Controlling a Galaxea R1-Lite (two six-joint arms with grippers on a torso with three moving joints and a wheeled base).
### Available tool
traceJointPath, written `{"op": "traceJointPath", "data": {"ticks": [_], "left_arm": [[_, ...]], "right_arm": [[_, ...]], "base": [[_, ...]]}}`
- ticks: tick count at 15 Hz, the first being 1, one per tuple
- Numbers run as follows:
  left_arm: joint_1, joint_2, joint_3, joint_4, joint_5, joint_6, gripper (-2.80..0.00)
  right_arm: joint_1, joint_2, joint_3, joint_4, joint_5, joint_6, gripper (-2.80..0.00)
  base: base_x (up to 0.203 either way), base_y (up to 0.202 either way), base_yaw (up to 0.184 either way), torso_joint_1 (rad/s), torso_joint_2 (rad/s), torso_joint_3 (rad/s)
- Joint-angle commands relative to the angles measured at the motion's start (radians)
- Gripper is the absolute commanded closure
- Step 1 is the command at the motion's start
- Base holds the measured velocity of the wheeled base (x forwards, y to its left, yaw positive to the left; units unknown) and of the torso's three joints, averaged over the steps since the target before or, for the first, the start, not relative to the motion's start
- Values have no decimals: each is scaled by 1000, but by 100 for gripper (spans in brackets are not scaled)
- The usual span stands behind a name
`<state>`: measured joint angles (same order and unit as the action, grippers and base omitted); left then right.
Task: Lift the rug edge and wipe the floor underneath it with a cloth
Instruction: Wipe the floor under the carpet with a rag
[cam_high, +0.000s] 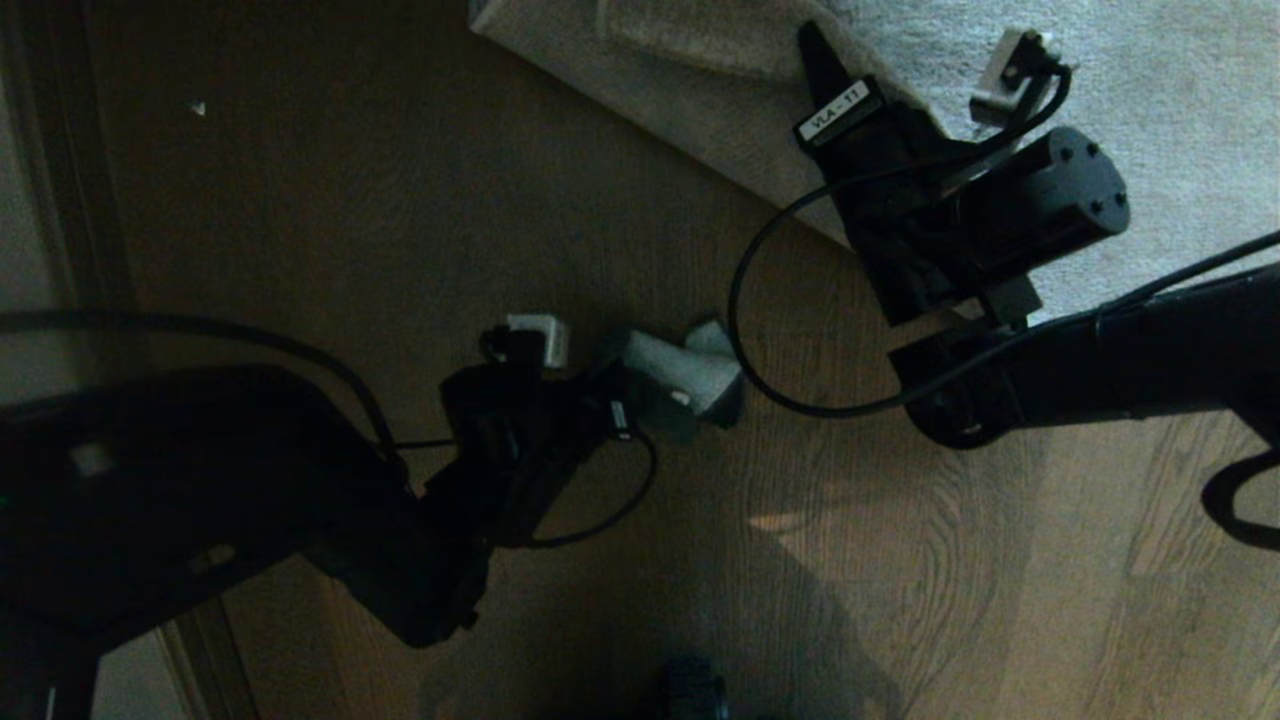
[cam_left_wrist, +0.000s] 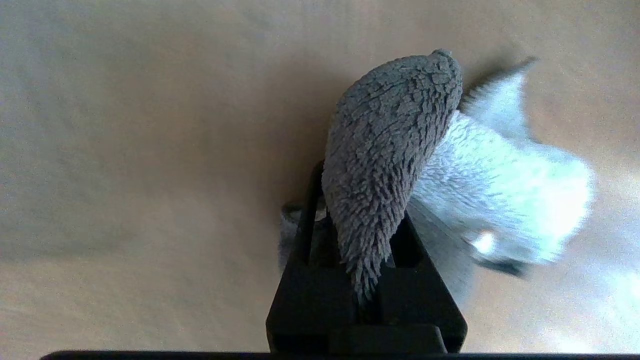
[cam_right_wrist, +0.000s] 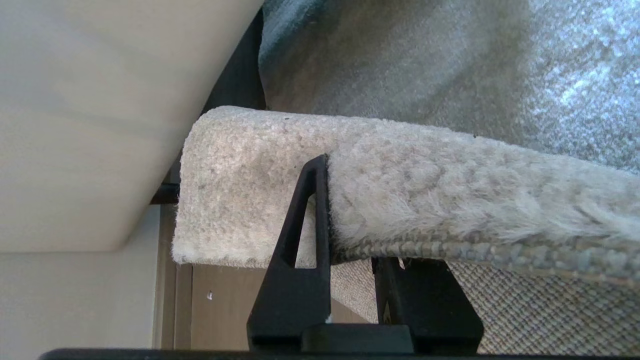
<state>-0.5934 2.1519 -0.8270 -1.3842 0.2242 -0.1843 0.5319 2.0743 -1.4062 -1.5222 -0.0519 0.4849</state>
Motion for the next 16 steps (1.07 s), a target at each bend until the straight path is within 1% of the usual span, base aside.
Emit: {"op": "traceJointPath", "data": {"ticks": [1, 3, 8, 11, 16], "left_arm": [[47, -7, 2, -13, 2, -2, 0], [85, -26, 6, -13, 1, -3, 0], [145, -86, 12, -13, 1, -3, 0], [144, -137, 50, -13, 1, -3, 0], [138, -238, 173, -13, 1, 0, 0]], "right_arm": [[5, 6, 0, -13, 0, 3, 0], [13, 9, 0, -13, 0, 3, 0], [33, 18, -2, -13, -2, 3, 0], [37, 18, 0, -15, -2, 3, 0], [39, 20, 0, -16, -2, 3, 0]], "base": [[0, 0, 0, 0, 0, 0], [0, 0, 0, 0, 0, 0], [0, 0, 0, 0, 0, 0], [0, 0, 0, 0, 0, 0], [0, 0, 0, 0, 0, 0]]}}
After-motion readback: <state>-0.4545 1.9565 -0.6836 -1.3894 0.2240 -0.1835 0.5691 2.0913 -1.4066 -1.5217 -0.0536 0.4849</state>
